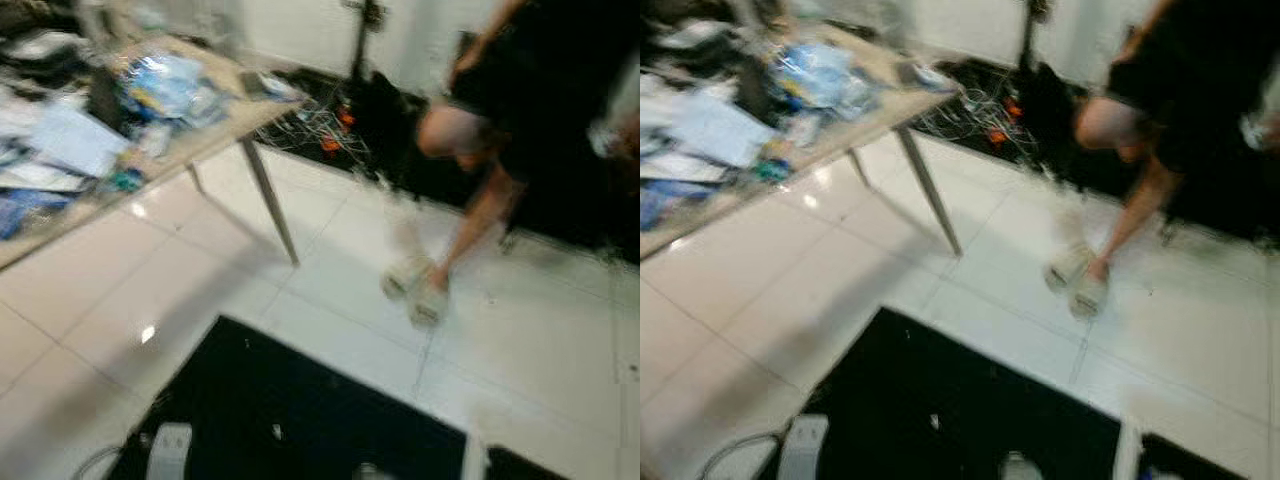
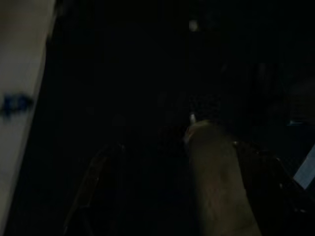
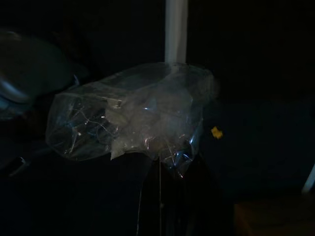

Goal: Picking trash to rubbish bin

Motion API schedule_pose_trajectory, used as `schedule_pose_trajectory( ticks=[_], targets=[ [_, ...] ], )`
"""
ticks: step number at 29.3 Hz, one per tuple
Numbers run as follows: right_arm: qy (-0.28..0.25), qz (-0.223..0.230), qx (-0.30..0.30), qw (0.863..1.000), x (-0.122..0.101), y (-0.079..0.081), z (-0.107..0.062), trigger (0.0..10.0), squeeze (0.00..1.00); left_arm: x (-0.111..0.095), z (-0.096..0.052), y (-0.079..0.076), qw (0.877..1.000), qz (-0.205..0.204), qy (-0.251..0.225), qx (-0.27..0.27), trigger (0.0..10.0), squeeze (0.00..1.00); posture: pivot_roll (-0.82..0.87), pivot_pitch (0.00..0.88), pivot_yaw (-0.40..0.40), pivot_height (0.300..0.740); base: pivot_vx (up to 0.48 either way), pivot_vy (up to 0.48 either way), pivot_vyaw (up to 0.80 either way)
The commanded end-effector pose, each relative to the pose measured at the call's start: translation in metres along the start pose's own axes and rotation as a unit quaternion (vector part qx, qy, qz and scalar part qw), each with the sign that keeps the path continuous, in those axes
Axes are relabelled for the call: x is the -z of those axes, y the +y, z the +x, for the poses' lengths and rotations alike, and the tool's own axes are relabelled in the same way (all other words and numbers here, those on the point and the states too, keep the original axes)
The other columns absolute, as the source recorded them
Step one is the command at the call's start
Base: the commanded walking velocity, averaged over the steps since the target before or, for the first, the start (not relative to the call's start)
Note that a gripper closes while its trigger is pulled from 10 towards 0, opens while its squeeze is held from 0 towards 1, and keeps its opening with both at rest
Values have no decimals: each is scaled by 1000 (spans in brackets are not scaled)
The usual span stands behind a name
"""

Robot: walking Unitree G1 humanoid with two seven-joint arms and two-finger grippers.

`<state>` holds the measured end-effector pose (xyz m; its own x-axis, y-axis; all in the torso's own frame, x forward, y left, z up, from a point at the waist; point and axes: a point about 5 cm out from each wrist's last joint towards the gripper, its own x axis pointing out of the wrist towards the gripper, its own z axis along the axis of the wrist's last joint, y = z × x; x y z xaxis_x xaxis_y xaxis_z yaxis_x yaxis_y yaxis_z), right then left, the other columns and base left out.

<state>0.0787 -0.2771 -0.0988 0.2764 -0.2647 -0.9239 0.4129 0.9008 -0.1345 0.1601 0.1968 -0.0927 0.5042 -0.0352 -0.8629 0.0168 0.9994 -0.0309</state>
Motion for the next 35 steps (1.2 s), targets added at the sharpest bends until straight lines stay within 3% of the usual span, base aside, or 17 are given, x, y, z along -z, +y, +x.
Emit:
schedule_pose_trajectory(
  ticks=[1, 11, 22, 32, 35],
  targets=[
    [7, -4, -2, 1000, 8, 4, 0, 10000, 0, 11, -2, 1, 1000, 0, 18, -1, 10000, 0, -43, 108, 54, 740, 0, 0, -788],
    [10, -13, -10, 1000, 5, 22, 1, 10000, 0, 14, -3, 3, 1000, 10, 23, -1, 10000, 0, -34, 100, 56, 740, 0, 0, -788],
    [-5, 0, -7, 1000, -3, 22, 2, 10000, 0, 11, -2, 4, 1000, 16, 21, 2, 10000, 0, -34, 94, 59, 740, 0, 0, -788],
    [-55, 39, -4, 998, -28, 13, 2, 10000, 0, 11, -2, 3, 1000, 12, 20, 7, 10000, 0, -32, 98, 64, 740, 0, 0, -794],
    [-91, 47, -7, 995, -50, 11, 0, 10000, 0, 11, -2, 3, 1000, 10, 21, 9, 10000, 0, -32, 99, 67, 740, 0, 0, -800]
  ],
)
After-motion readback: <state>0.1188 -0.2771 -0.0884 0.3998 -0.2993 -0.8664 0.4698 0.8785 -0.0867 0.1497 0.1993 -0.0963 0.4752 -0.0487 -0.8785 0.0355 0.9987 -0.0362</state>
